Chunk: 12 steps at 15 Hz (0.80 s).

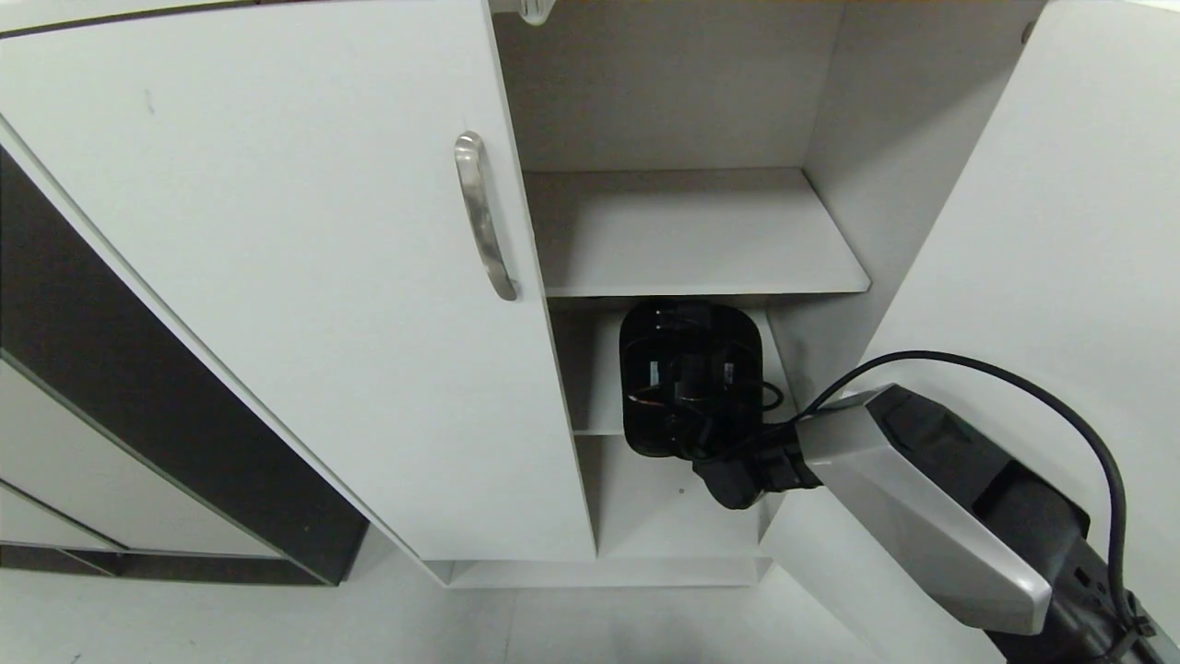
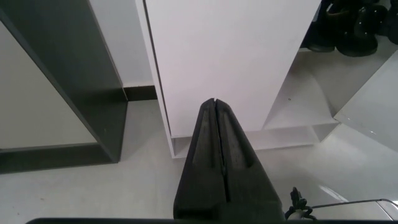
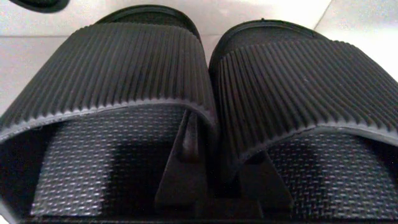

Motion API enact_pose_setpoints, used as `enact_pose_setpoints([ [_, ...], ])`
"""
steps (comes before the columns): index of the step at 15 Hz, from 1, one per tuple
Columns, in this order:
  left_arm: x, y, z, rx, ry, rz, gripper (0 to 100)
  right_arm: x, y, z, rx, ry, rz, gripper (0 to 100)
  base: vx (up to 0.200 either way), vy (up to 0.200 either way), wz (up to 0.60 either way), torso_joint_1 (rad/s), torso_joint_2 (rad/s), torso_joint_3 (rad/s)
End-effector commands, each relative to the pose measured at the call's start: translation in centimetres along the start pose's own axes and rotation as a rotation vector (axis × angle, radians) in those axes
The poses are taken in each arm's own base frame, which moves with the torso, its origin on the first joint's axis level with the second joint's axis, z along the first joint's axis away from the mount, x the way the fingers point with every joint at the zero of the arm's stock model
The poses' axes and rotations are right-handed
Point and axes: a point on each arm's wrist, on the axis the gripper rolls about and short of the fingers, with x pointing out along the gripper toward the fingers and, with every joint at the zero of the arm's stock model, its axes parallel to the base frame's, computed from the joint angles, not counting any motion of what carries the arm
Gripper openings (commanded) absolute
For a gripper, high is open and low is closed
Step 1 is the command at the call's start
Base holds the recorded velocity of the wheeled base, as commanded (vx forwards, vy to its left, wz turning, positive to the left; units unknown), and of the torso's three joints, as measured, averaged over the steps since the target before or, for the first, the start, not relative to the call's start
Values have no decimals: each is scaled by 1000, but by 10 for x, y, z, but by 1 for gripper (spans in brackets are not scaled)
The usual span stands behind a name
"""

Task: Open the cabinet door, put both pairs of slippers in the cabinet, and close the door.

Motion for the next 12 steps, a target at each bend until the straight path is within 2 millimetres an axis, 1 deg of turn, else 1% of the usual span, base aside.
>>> enact_pose_setpoints([
  [1, 0, 0, 0, 1, 1, 0, 0, 4, 0, -11, -11, 11, -5, 0, 0, 0, 0, 0, 0, 0],
  [7, 0, 0, 0, 1, 1, 0, 0, 9, -4, -14, -12, 13, -17, 0, 0, 0, 0, 0, 0, 0],
  [8, 0, 0, 0, -1, 1, 0, 0, 9, -4, -14, -12, 13, -17, 100, 0, 0, 0, 0, 0, 0],
  [12, 0, 0, 0, -1, 1, 0, 0, 8, -4, -16, -16, 18, -16, 100, 0, 0, 0, 0, 0, 0],
])
